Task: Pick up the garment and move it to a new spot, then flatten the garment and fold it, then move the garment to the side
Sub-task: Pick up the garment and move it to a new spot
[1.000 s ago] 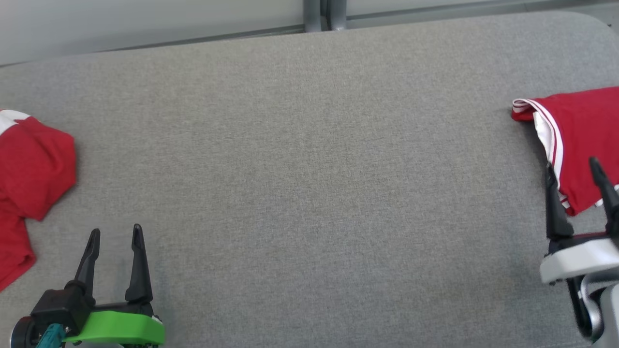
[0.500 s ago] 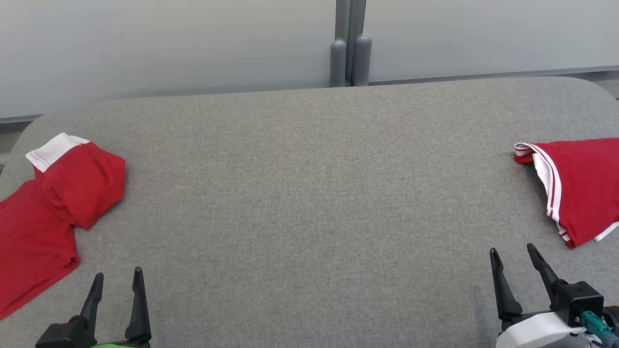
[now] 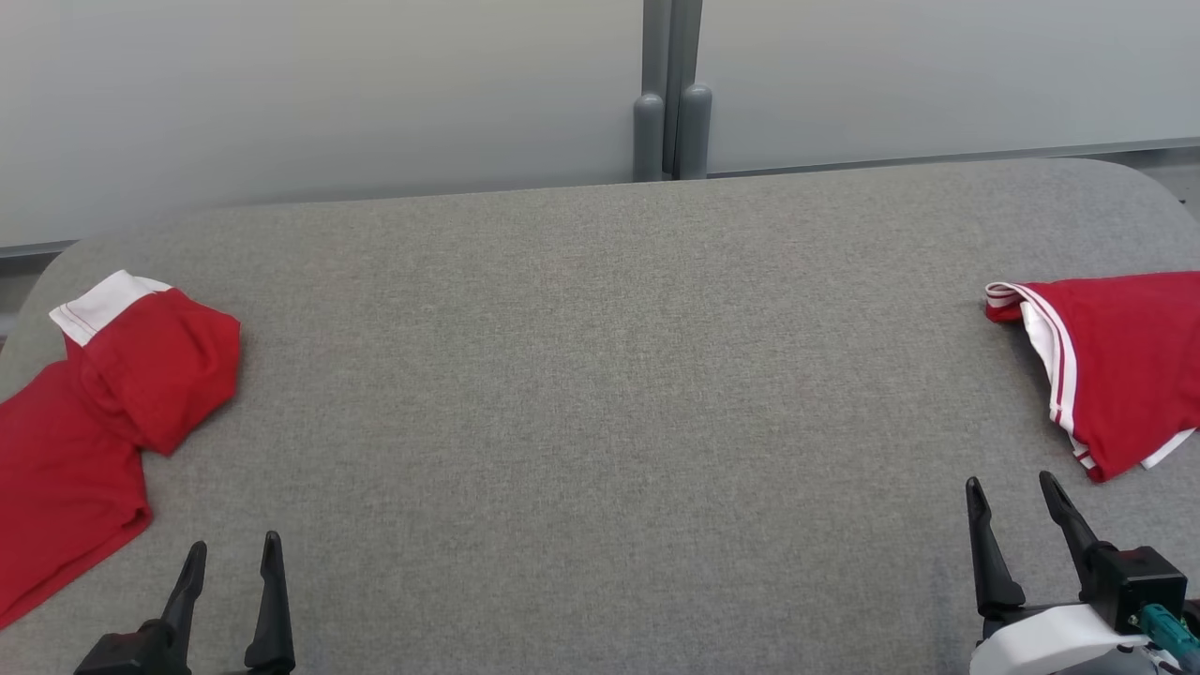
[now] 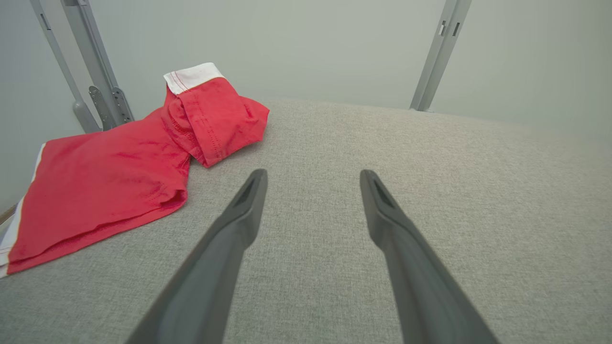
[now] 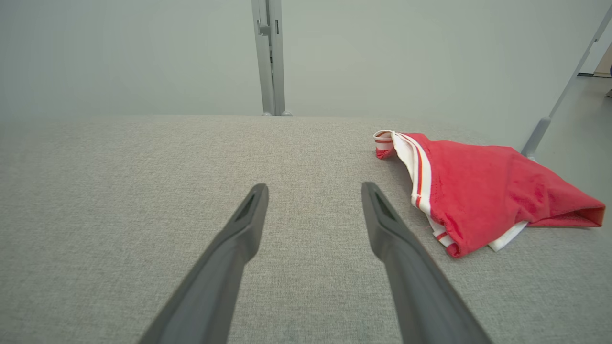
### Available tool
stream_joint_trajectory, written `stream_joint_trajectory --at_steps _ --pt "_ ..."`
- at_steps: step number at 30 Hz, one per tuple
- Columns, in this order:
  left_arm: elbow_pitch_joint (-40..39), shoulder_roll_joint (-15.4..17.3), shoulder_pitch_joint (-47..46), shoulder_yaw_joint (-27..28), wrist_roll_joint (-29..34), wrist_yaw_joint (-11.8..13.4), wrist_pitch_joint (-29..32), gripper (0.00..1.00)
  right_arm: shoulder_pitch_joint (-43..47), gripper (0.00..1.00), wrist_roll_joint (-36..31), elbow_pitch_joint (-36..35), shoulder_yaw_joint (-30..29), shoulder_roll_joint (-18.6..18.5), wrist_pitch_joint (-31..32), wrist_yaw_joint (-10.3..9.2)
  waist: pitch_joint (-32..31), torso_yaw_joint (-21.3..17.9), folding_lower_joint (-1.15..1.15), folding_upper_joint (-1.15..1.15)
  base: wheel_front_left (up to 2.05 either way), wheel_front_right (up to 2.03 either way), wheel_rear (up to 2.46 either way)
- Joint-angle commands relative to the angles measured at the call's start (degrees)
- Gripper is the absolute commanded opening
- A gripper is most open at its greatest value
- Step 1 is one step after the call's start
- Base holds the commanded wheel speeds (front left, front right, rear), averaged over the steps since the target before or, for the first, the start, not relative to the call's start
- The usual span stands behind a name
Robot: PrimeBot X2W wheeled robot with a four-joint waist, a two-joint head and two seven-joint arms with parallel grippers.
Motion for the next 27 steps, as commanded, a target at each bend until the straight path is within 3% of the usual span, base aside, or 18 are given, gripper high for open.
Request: stream_joint_trajectory --at_steps 1,10,21,27 --pt "0.0 -0.2 -0.7 0.2 0.5 -0.1 -0.2 1.0 0.3 1.0 -0.2 -0.2 -0.3 0.1 -0.2 -0.08 0.0 0.1 0.0 0.15 0.0 0.0 0.0" --pt "0.3 -0.8 -1.3 0.6 1.4 -0.5 -0.2 1.0 -0.2 1.0 -0.6 0.5 -0.1 0.6 -0.2 -0.08 0.3 3.8 0.0 0.15 0.0 0.0 0.0" --pt "2.5 0.3 -0.9 0.7 1.9 -0.8 -0.2 1.0 -3.1 1.0 -0.5 2.1 5.8 1.1 -0.2 -0.08 -1.2 18.8 0.0 0.15 0.0 0.0 0.0" --pt "3.2 0.7 0.9 1.9 1.1 -0.7 -0.2 1.0 -4.0 1.0 0.6 3.2 8.0 1.0 -0.2 -0.07 -2.7 24.5 0.0 0.15 0.0 0.0 0.0"
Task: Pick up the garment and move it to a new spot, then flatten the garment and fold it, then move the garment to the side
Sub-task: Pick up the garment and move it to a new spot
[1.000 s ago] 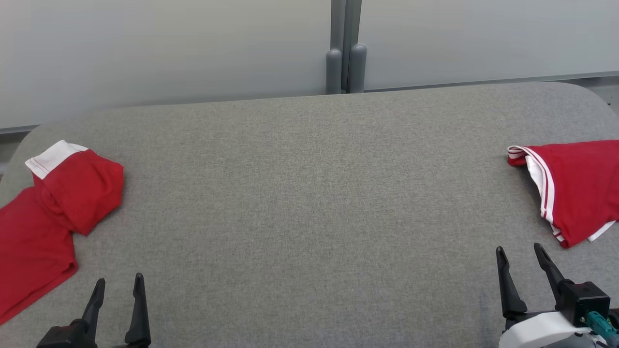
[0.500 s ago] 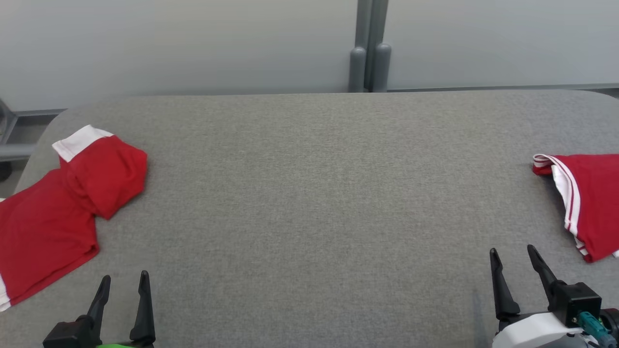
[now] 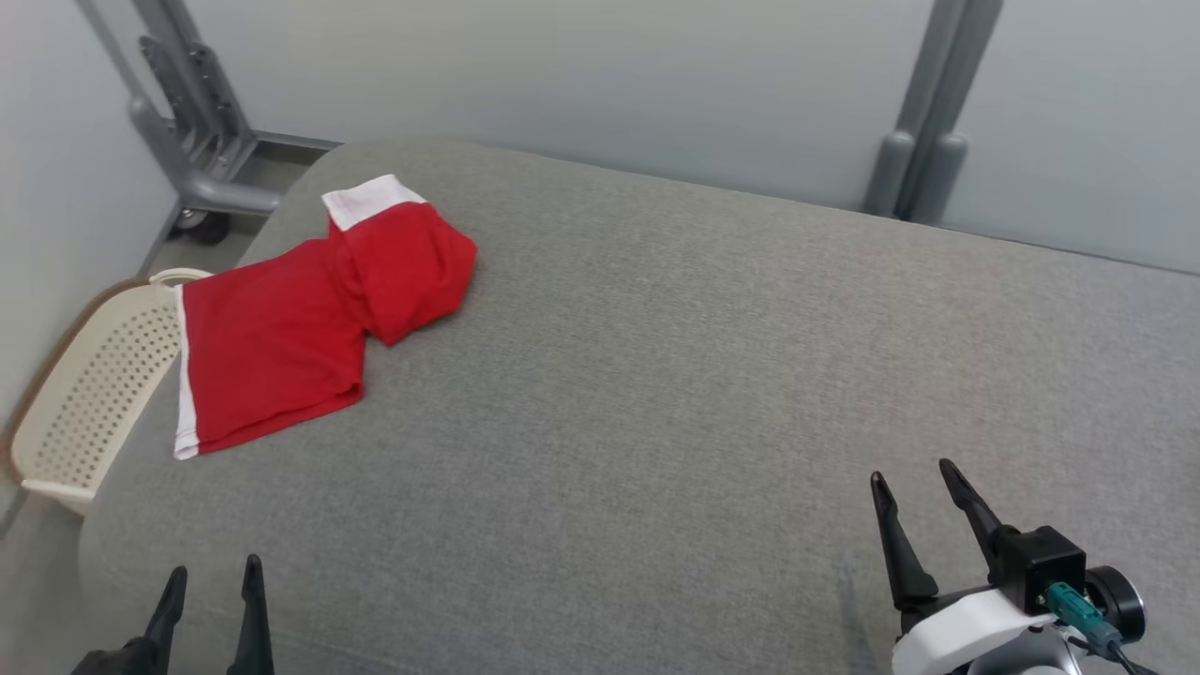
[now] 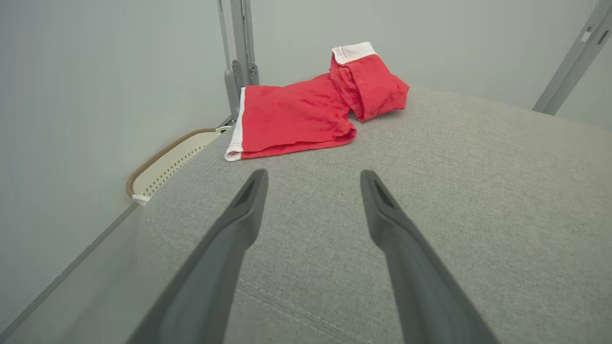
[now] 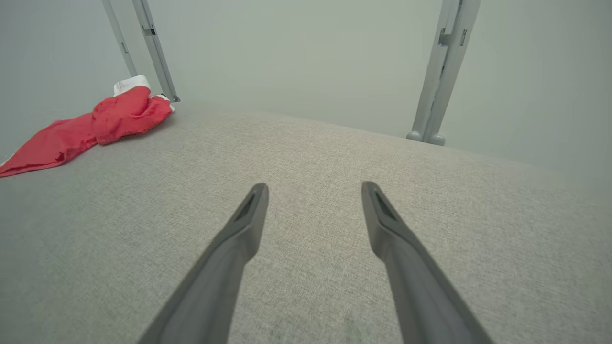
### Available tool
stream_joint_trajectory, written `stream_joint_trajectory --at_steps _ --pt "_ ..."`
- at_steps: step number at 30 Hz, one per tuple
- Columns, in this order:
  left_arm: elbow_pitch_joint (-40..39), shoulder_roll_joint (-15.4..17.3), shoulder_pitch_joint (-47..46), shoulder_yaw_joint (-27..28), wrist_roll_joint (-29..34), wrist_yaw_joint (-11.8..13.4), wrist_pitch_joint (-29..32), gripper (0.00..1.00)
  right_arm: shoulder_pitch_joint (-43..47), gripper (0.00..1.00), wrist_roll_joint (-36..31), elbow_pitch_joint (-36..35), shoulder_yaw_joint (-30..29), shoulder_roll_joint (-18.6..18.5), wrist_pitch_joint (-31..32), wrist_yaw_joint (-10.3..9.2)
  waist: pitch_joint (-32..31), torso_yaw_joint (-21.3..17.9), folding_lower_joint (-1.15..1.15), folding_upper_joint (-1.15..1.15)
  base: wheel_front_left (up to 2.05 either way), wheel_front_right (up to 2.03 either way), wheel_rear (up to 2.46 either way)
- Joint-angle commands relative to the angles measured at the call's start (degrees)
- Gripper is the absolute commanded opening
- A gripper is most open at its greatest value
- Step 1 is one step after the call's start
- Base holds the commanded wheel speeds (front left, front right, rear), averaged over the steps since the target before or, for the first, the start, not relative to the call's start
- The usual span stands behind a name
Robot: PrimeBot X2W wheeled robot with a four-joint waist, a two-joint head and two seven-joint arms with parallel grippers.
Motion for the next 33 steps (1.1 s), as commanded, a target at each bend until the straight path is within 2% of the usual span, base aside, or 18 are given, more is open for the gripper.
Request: stream_joint_trajectory --at_steps 1,7,12,17,23,25,29,33 --pt "0.1 0.2 0.9 0.3 -0.5 -0.1 -0.1 1.0 -0.4 1.0 0.4 0.3 0.2 -0.2 -0.2 -0.07 -2.0 6.4 0.0 0.15 0.0 0.0 0.0" --pt "0.1 0.2 1.1 0.7 -0.8 -0.1 -0.1 1.0 -0.7 1.0 0.9 0.3 0.8 -0.3 -0.2 -0.07 -2.1 7.4 0.0 0.15 0.0 0.0 0.0" --pt "0.6 0.4 -1.4 1.2 -1.5 0.0 -0.1 1.0 -1.3 1.0 1.5 -0.8 1.3 -0.9 -0.2 -0.07 -0.3 6.0 0.0 0.15 0.0 0.0 0.0" --pt "1.4 1.5 -6.8 1.6 -3.3 -0.1 0.9 1.0 -2.6 1.0 1.1 -2.8 0.5 -2.6 -0.2 -0.07 4.0 4.7 0.0 0.15 0.0 0.0 0.0" --pt "4.2 1.1 -20.8 2.7 -10.0 -0.3 7.1 1.0 -6.8 1.0 -0.2 -6.4 -1.0 -6.2 0.2 -0.06 15.4 4.5 0.0 0.15 0.0 0.0 0.0" --pt "5.6 0.7 -26.9 4.1 -13.9 -0.4 9.8 1.0 -9.4 1.0 -1.2 -8.3 0.4 -8.6 1.7 -0.06 20.8 4.3 0.0 0.15 0.0 0.0 0.0" --pt "10.4 2.7 -38.9 5.1 -18.1 -0.2 16.2 1.0 -14.6 1.0 -2.1 -12.0 2.4 -14.5 5.1 -0.07 30.7 4.1 0.0 0.15 0.0 0.0 0.0" --pt "18.1 3.3 -49.1 5.8 -22.4 0.1 22.9 1.0 -17.2 1.0 -1.4 -14.7 1.1 -17.8 7.0 -0.06 36.4 4.4 0.0 0.15 0.0 0.0 0.0"
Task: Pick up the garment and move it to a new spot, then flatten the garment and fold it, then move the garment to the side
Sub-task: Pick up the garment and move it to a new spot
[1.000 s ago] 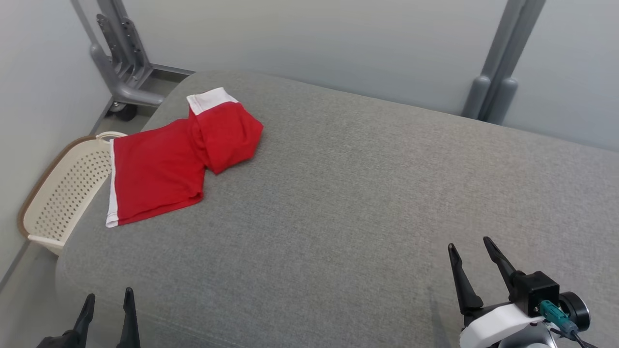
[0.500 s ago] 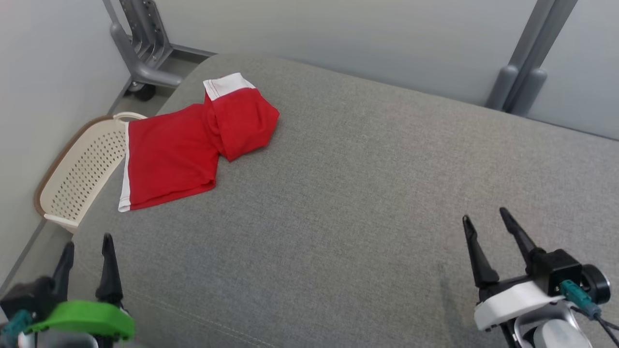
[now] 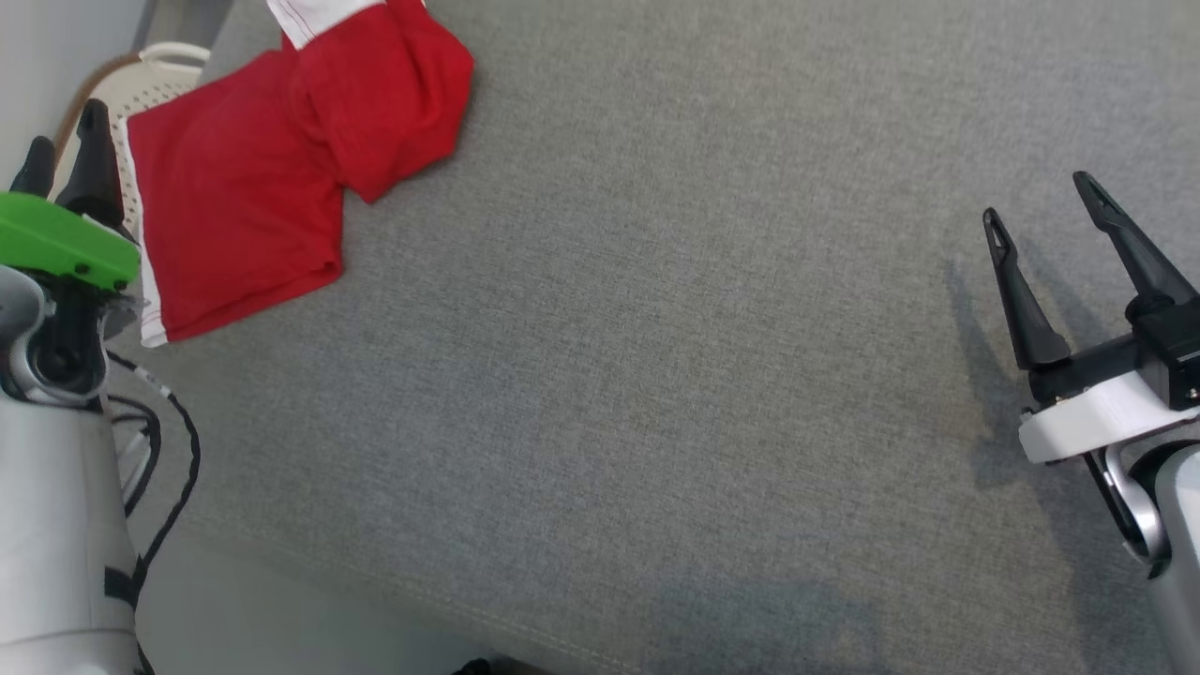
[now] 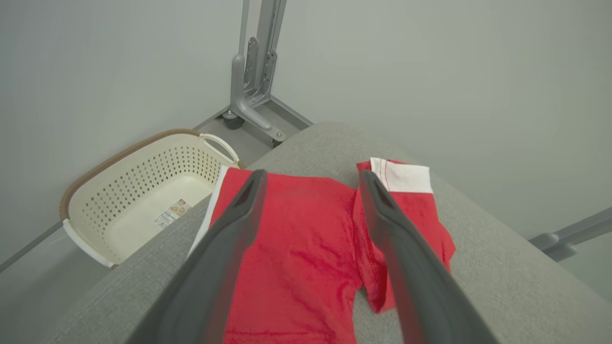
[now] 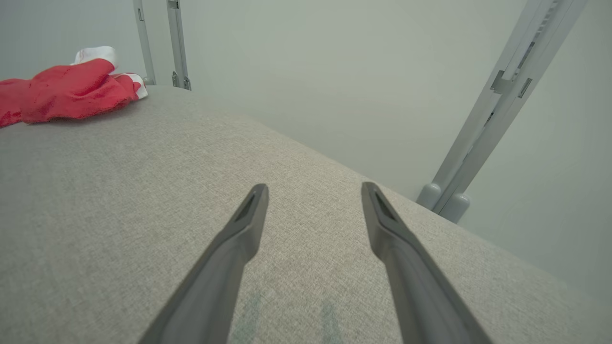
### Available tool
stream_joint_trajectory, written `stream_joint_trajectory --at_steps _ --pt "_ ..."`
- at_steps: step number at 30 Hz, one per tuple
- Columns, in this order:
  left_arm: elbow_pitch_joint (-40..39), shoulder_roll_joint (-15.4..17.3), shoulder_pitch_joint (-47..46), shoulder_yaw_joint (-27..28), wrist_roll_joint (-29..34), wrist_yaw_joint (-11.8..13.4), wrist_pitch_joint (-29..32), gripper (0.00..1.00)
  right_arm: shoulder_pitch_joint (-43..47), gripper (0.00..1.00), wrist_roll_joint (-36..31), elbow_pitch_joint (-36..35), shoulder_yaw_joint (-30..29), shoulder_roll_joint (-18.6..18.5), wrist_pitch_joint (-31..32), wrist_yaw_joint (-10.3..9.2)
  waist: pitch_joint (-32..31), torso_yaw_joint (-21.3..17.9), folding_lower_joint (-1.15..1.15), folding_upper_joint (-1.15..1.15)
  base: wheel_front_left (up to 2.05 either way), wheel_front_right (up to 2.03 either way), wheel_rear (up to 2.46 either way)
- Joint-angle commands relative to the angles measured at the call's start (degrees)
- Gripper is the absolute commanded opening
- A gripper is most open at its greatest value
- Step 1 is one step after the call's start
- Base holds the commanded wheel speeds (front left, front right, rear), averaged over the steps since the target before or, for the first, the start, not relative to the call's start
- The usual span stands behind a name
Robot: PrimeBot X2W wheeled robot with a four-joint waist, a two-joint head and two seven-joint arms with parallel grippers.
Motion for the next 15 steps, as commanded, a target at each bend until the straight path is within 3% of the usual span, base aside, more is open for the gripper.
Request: stream_joint_trajectory --at_steps 1,5,10,15 --pt "3.4 0.2 -4.4 0.4 -1.8 0.4 2.6 1.0 -1.6 1.0 0.4 -1.3 -0.6 -1.1 0.7 -0.07 16.0 -0.7 0.0 0.15 0.0 0.0 0.0" --pt "11.8 0.8 -10.8 0.8 -3.7 1.3 6.5 1.0 -2.5 1.0 0.5 -3.3 -0.4 -2.1 1.6 -0.07 18.8 -1.6 0.0 0.15 0.0 0.0 0.0" --pt "20.9 2.0 -14.3 0.3 -2.7 3.1 6.1 1.0 -3.1 1.0 0.7 -4.9 -0.1 -2.9 3.0 -0.08 20.9 -3.2 0.0 0.15 0.0 0.0 0.0" --pt "28.7 2.0 -15.1 -1.3 -1.4 2.9 5.8 1.0 -2.7 1.0 0.8 -5.3 -1.8 -3.7 4.1 -0.1 21.4 -4.2 0.0 0.15 0.0 0.0 0.0"
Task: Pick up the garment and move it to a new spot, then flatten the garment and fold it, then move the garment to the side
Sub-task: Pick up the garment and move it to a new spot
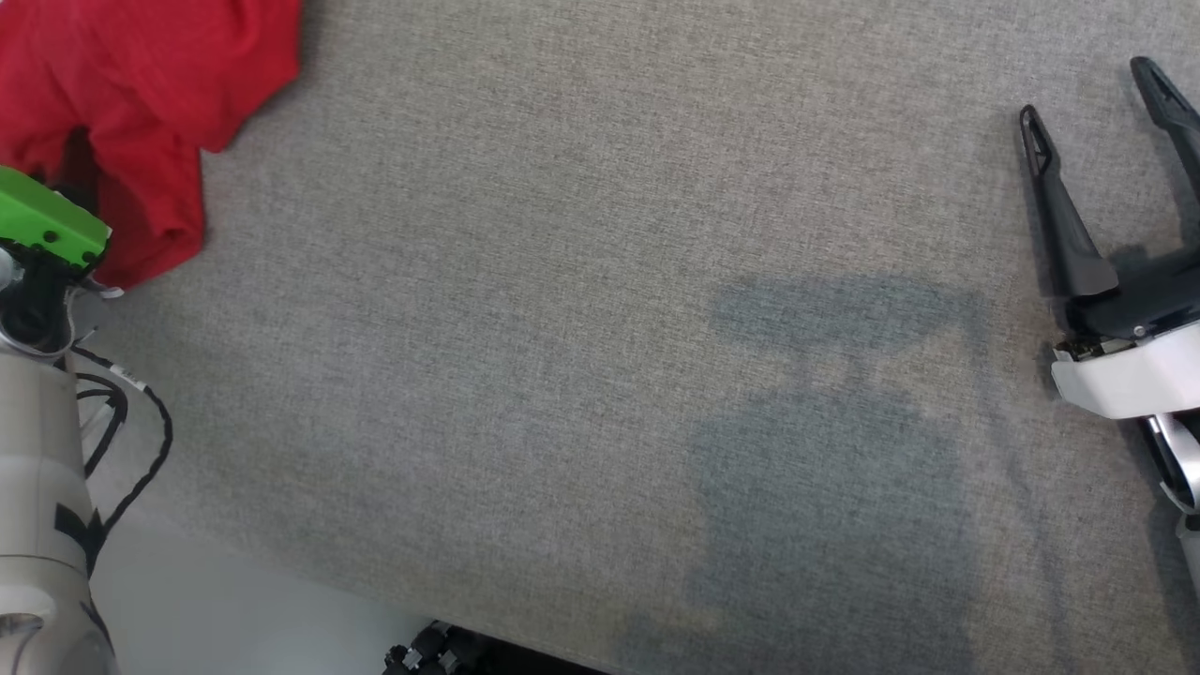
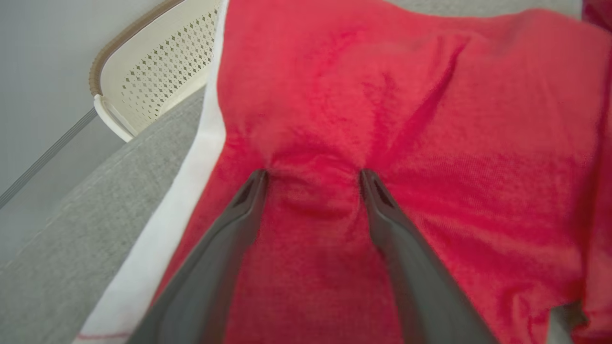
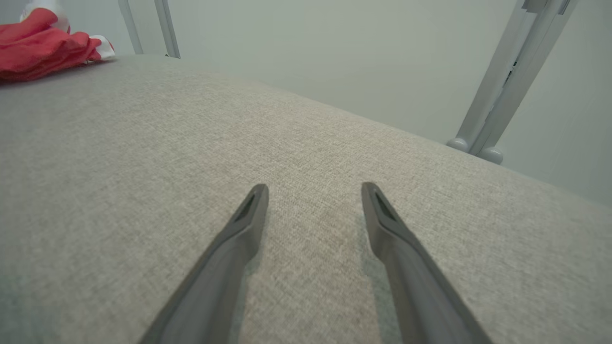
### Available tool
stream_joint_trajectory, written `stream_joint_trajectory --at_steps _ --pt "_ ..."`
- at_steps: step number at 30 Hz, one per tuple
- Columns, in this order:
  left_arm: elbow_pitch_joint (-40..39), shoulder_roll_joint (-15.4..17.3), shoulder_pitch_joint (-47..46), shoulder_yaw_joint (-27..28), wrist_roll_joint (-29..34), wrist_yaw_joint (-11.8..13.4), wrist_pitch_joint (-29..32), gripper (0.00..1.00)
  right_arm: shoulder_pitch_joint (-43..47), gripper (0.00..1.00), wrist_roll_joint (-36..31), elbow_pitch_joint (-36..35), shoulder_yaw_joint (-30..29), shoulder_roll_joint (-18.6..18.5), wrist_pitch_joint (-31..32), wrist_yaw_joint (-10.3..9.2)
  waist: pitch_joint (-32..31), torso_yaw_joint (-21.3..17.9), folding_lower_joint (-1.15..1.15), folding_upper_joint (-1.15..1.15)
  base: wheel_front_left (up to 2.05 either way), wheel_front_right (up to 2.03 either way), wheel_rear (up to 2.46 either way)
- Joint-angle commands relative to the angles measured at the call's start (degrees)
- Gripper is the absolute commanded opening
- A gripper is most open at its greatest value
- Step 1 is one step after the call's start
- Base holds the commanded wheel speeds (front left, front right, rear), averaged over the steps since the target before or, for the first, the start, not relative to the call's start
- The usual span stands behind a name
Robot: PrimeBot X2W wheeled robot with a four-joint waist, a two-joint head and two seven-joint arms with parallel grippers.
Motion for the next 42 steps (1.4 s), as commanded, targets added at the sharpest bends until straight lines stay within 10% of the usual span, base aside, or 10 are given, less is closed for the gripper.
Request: stream_joint_trajectory --at_steps 1,2,3,4,5,12,23,29,42 --pt "1.8 -0.8 -0.2 -0.7 0.4 -0.3 0.5 1.0 1.1 1.0 0.2 3.4 -0.7 -0.7 1.3 -0.12 2.6 -2.1 0.0 0.15 0.0 0.0 0.0" --pt "4.1 -1.0 0.1 -1.4 0.8 -0.9 0.0 0.94 1.3 1.0 0.3 3.3 -1.1 -0.8 1.5 -0.13 2.4 -2.4 0.0 0.15 0.0 0.0 0.0" --pt "5.2 -0.9 0.2 -1.6 1.0 -1.1 -0.4 0.34 1.4 1.0 0.4 3.3 -1.2 -0.6 1.4 -0.13 2.0 -2.6 0.0 0.15 0.0 0.0 0.0" --pt "5.2 -0.9 0.2 -1.6 1.0 -1.1 -0.4 0.34 1.4 1.0 0.4 3.3 -1.2 -0.6 1.4 -0.13 2.0 -2.6 0.0 0.15 0.0 0.0 0.0" --pt "6.0 -0.8 0.4 -1.8 1.1 -1.3 -0.6 0.0 1.7 1.0 0.5 3.4 -1.3 -0.4 1.3 -0.13 1.7 -2.8 0.0 0.15 0.0 0.0 0.0" --pt "2.5 -1.1 2.6 -3.2 -3.7 -3.7 0.6 0.0 4.6 1.0 1.5 8.5 1.5 3.5 -2.5 -0.05 -6.4 -4.2 0.0 0.15 0.0 0.0 0.0" --pt "-41.8 6.5 22.0 -10.8 -17.7 -3.5 9.4 0.0 6.1 1.0 3.5 18.4 5.2 11.3 -8.8 -0.06 -23.0 -9.7 0.0 0.15 0.0 0.0 0.0" --pt "-68.1 0.5 35.5 -19.3 -16.3 4.4 15.5 0.0 7.2 1.0 4.7 20.9 5.5 15.2 -9.6 -0.08 -30.0 -17.6 0.0 0.15 0.0 0.0 0.0" --pt "-51.1 -12.3 26.8 -39.8 -1.9 8.5 7.0 0.0 5.5 1.0 5.3 19.2 6.4 17.7 -9.6 -0.08 -28.2 -32.8 0.0 0.15 0.0 0.0 0.0"
